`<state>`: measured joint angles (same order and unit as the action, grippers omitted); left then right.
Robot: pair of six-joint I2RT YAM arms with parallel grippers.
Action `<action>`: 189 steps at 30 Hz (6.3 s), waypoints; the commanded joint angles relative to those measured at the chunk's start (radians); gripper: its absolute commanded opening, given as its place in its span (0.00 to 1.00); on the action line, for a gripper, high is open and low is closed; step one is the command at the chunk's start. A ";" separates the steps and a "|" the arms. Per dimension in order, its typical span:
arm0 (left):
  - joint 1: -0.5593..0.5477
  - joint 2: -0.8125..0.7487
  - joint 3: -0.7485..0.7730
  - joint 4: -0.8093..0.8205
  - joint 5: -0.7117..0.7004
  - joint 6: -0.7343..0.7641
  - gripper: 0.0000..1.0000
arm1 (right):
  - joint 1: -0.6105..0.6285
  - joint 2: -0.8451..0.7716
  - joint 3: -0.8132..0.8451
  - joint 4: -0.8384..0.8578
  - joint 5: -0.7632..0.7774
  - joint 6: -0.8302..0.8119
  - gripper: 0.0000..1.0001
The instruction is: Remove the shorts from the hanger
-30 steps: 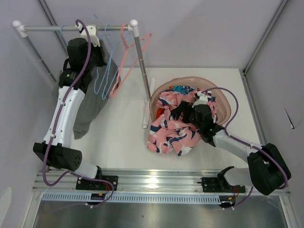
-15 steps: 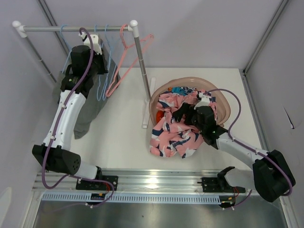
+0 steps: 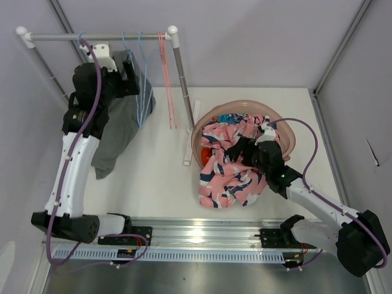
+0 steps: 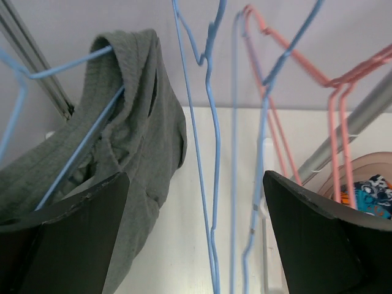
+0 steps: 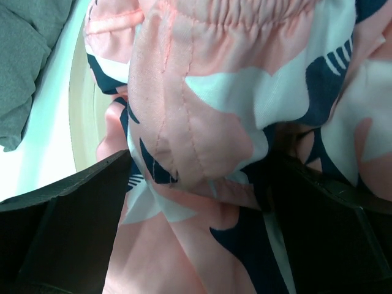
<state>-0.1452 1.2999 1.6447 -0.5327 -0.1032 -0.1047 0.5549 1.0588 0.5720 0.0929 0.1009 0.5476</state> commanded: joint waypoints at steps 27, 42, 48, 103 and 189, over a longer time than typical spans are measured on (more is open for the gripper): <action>0.142 0.223 0.233 0.114 -0.260 0.065 0.95 | -0.079 -0.269 -0.089 -0.190 -0.058 -0.080 1.00; 0.228 0.242 0.090 0.148 -0.253 0.046 0.78 | -0.158 -0.276 -0.119 -0.173 -0.142 -0.098 0.99; 0.236 0.219 0.015 0.168 -0.228 0.028 0.53 | -0.167 -0.269 -0.119 -0.171 -0.147 -0.100 0.99; -0.002 -0.125 0.291 -0.288 -0.463 -0.084 0.00 | 0.449 -0.033 0.637 -0.395 0.070 -0.297 0.99; -0.005 -0.465 0.050 -0.558 -0.280 -0.250 0.00 | 0.807 1.054 1.604 -0.343 0.488 -0.270 0.00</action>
<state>-0.1558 0.8253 1.7061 -1.0832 -0.4046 -0.3260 1.3201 2.2505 2.3001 -0.3042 0.6079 0.2768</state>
